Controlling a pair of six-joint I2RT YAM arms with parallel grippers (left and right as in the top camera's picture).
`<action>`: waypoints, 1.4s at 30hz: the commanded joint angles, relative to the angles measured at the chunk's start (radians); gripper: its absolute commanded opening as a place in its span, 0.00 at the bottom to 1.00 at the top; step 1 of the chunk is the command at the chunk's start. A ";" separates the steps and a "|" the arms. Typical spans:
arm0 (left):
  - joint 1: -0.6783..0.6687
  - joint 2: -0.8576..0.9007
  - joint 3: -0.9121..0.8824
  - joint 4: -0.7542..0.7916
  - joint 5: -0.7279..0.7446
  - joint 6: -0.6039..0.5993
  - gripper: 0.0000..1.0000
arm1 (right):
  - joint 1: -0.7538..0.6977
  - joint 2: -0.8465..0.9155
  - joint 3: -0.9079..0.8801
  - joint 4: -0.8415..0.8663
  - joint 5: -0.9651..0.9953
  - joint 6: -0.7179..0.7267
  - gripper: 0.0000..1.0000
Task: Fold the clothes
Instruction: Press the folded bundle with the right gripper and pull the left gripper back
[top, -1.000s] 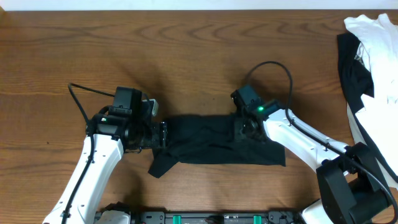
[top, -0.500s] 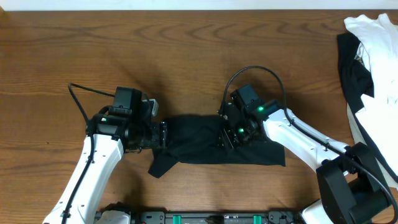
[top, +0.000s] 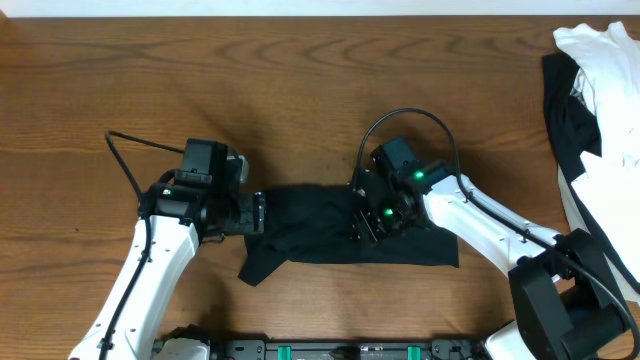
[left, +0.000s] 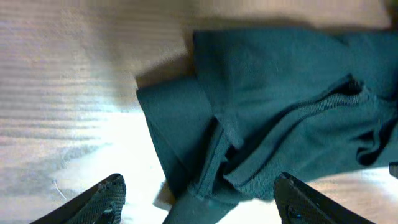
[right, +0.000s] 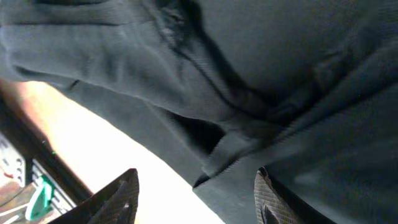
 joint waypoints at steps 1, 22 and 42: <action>0.009 0.055 0.002 0.038 -0.037 -0.029 0.79 | 0.000 0.002 0.000 -0.003 0.040 0.024 0.57; 0.077 0.342 0.001 0.143 0.121 0.030 0.57 | -0.001 0.002 0.000 -0.033 0.103 0.027 0.57; 0.077 0.343 -0.019 0.197 0.113 0.036 0.51 | 0.002 0.004 0.034 0.147 0.206 0.113 0.44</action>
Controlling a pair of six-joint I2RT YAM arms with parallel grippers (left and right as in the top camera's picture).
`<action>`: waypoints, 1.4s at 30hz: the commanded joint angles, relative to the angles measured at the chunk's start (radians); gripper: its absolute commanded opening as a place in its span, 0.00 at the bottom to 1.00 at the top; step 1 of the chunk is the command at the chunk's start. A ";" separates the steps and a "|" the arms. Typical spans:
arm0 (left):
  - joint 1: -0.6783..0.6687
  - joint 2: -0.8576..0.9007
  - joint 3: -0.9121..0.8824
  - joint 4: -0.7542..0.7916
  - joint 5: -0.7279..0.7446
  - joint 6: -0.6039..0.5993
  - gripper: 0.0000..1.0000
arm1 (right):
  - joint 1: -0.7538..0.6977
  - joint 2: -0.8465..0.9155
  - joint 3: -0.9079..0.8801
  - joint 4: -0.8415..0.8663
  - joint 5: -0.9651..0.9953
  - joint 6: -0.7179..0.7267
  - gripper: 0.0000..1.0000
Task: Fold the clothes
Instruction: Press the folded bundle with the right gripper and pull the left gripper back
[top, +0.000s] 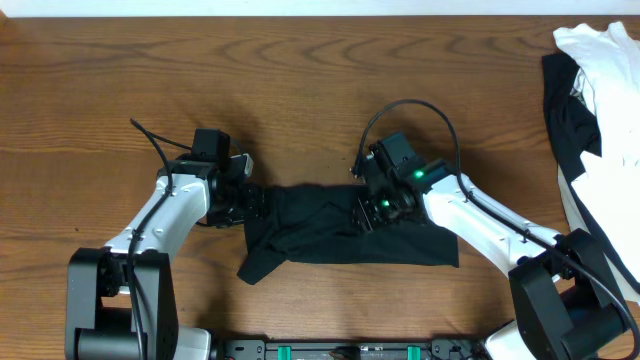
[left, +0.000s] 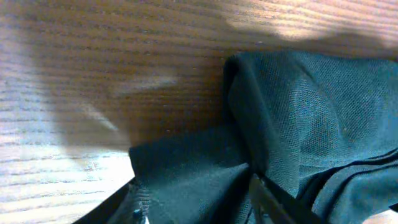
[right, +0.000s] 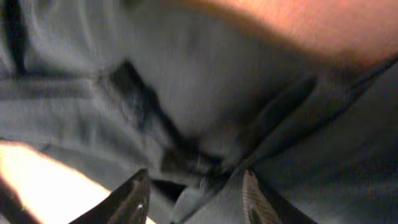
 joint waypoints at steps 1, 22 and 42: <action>0.003 0.002 -0.012 0.000 -0.007 0.015 0.50 | 0.003 0.005 0.023 0.023 0.076 0.035 0.43; 0.069 0.002 -0.011 0.113 -0.039 -0.023 0.06 | 0.028 0.234 0.023 -0.004 0.098 0.042 0.36; 0.201 0.002 -0.011 0.198 -0.001 -0.099 0.17 | 0.028 0.241 0.023 -0.010 0.109 0.042 0.37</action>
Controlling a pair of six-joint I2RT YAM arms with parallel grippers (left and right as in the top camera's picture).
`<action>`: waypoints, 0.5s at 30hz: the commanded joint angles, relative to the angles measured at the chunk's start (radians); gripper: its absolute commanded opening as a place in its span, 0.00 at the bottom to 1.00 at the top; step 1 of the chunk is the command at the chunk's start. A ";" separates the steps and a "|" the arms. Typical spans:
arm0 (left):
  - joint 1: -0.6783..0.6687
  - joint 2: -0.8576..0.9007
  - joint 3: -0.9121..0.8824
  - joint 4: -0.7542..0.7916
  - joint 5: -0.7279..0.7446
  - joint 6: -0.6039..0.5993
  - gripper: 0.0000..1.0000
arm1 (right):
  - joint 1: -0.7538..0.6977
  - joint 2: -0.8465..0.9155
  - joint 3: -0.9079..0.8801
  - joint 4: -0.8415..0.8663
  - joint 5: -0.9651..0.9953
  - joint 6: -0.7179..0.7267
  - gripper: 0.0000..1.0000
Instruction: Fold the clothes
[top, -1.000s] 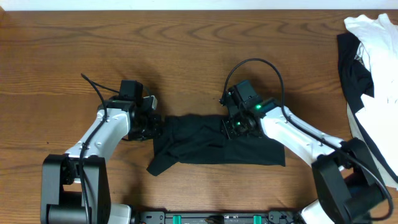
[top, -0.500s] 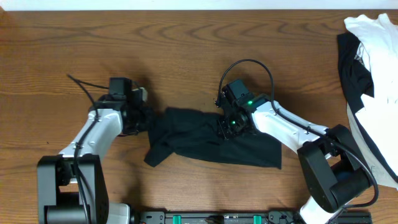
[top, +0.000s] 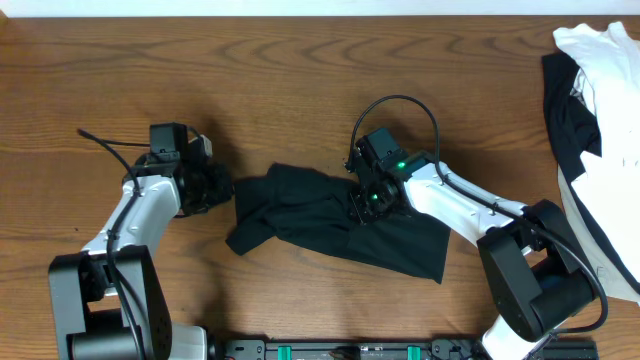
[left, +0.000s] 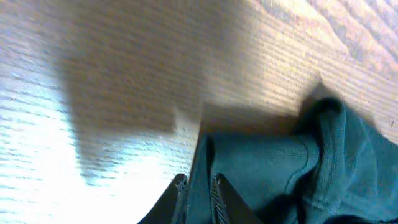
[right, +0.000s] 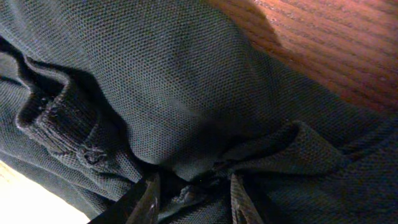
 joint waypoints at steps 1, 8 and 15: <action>0.008 0.002 -0.002 0.022 0.016 -0.006 0.24 | 0.010 0.087 -0.047 -0.014 0.053 0.011 0.37; 0.008 0.002 -0.002 -0.029 0.097 -0.006 0.62 | 0.010 0.087 -0.047 -0.024 0.053 0.011 0.37; 0.008 0.002 -0.002 -0.185 0.142 -0.002 0.82 | 0.010 0.087 -0.047 -0.023 0.068 0.011 0.38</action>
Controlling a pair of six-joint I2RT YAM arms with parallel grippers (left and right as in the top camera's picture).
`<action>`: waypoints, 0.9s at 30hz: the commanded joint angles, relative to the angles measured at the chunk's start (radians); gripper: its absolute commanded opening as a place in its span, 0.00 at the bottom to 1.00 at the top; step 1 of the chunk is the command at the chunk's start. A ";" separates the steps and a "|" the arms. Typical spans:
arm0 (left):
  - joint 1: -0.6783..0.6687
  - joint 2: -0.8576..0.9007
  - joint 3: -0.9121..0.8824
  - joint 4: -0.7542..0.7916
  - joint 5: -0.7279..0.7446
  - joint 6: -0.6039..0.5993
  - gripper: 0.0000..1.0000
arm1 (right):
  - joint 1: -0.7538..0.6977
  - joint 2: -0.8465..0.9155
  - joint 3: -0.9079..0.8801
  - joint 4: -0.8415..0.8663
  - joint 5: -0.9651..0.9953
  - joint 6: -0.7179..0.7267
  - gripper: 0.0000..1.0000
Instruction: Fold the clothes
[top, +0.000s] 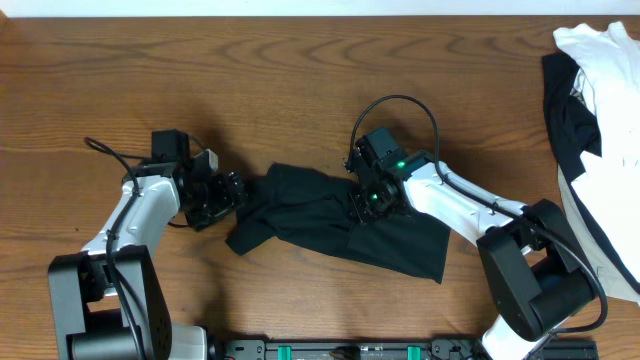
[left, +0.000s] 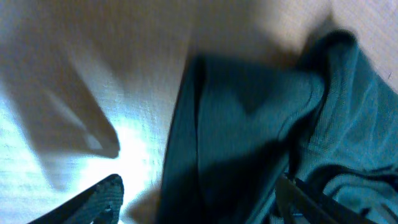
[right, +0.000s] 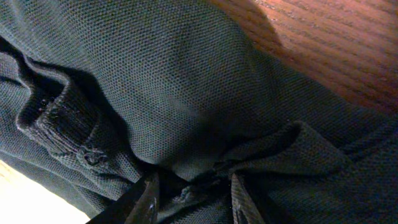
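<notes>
A black garment (top: 330, 225) lies crumpled on the wooden table (top: 300, 80), a little below the middle. My left gripper (top: 232, 193) stands open at its left edge. In the left wrist view a thick fold of the garment (left: 249, 124) runs between the spread fingers of the left gripper (left: 199, 202). My right gripper (top: 368, 203) is over the upper middle of the garment, shut on a bunched fold. In the right wrist view the ribbed fabric (right: 186, 81) fills the frame, and the right gripper (right: 193, 199) pinches it.
A pile of white and black clothes (top: 595, 100) lies at the table's right edge. A black rail with green clips (top: 330, 350) runs along the front edge. Both arms' cables loop above the table near the grippers.
My left gripper has let go of the garment's left edge and now stands open, slightly nearer the garment. The right gripper and the garment have not moved.
Both grippers first stood open over the flat-lying garment. Then the left one was at its left edge and the right one was narrowing on a fold. Later both were shut on it, with its left part drawn leftward and bunched. Now the left gripper is open.
</notes>
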 joint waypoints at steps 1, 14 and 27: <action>0.004 0.002 -0.002 -0.024 0.040 0.015 0.82 | 0.010 0.085 -0.051 -0.016 0.067 0.011 0.38; -0.073 0.136 -0.024 0.072 0.074 0.026 0.82 | 0.010 0.085 -0.051 -0.023 0.067 0.011 0.38; -0.130 0.210 -0.024 0.116 0.216 0.053 0.07 | 0.010 0.085 -0.051 -0.035 0.067 0.011 0.38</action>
